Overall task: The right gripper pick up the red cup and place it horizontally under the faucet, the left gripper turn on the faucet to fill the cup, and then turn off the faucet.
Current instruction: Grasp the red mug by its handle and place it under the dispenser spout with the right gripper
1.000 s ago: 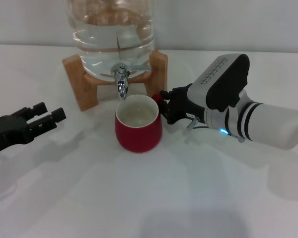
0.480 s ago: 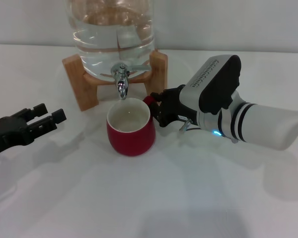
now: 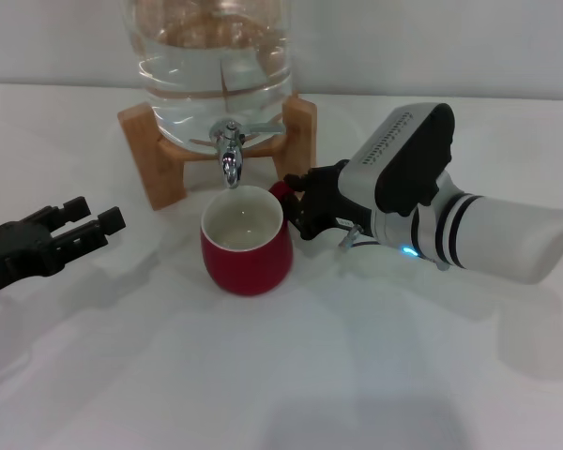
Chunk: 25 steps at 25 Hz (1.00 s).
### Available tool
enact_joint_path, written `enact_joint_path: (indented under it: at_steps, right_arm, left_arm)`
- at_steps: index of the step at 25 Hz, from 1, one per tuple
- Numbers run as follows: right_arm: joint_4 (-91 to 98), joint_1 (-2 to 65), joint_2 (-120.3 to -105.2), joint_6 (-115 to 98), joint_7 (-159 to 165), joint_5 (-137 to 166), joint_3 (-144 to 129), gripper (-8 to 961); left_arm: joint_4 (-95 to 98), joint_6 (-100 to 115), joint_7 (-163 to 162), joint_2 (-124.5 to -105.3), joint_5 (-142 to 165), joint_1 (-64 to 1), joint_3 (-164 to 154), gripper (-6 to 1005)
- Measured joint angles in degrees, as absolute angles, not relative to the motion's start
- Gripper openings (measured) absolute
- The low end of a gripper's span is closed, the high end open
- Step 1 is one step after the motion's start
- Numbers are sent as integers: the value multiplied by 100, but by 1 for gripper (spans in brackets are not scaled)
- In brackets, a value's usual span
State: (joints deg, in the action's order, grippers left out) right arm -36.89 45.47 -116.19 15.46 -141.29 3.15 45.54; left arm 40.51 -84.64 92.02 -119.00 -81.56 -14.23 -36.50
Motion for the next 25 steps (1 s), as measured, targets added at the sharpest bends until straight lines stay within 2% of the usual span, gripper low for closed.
enact_joint_path:
  at_steps: [3,8,25]
  right_arm:
    - [-3688,4509,-11618,1561,-14129,315,4571,198]
    - [-3684,4518,-11619,1571,-14131,316,4552,260]
    - [-3636,4490,-11619,1582,-14133,361,4579,276]
  left_arm:
    - [4052,-8464,9202,-11900,-8156,-1423,-3650,815]
    - [4051,-8464,9202,-11900,-8156,-1423,-3654,815]
    - [4051,-8425,9202,-11892,-8156,-1433,-3647,815]
